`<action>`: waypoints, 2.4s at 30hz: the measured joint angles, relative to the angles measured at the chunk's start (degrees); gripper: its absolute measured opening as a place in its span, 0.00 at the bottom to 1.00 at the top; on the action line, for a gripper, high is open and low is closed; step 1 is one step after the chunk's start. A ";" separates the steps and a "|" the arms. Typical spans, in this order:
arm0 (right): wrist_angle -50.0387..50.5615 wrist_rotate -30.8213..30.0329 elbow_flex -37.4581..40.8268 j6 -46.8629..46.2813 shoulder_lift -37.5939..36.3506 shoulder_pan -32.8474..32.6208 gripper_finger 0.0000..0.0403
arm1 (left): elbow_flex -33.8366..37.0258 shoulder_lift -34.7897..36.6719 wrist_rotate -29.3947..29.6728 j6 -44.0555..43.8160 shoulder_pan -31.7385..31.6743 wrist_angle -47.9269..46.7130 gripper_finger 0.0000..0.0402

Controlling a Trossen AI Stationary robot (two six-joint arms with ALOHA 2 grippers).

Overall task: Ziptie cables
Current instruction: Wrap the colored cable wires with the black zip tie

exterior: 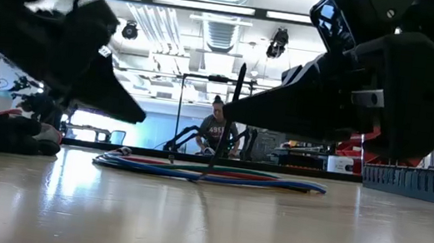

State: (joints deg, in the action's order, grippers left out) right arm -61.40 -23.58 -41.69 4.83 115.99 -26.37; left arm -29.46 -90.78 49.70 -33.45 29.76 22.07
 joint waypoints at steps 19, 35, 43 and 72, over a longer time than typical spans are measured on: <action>0.33 -0.02 0.00 -0.71 0.36 0.00 0.00 | 3.91 -5.48 -26.10 -27.45 -26.81 16.21 0.45; 1.41 -0.49 -0.13 -0.34 0.36 0.02 0.00 | -9.98 -6.33 -28.15 -29.30 -25.91 -10.35 0.37; 1.54 -0.50 -0.13 -1.85 0.36 0.15 0.00 | -11.19 -9.72 -27.06 -28.59 -25.71 -9.90 0.35; 1.22 -0.51 -0.13 -12.65 -0.48 0.17 0.00 | -10.50 -12.35 -17.83 -4.40 -22.58 4.39 0.00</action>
State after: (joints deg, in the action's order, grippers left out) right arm -60.17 -24.09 -41.82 -7.82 115.52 -26.20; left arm -39.95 -103.13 31.86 -37.85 7.18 26.46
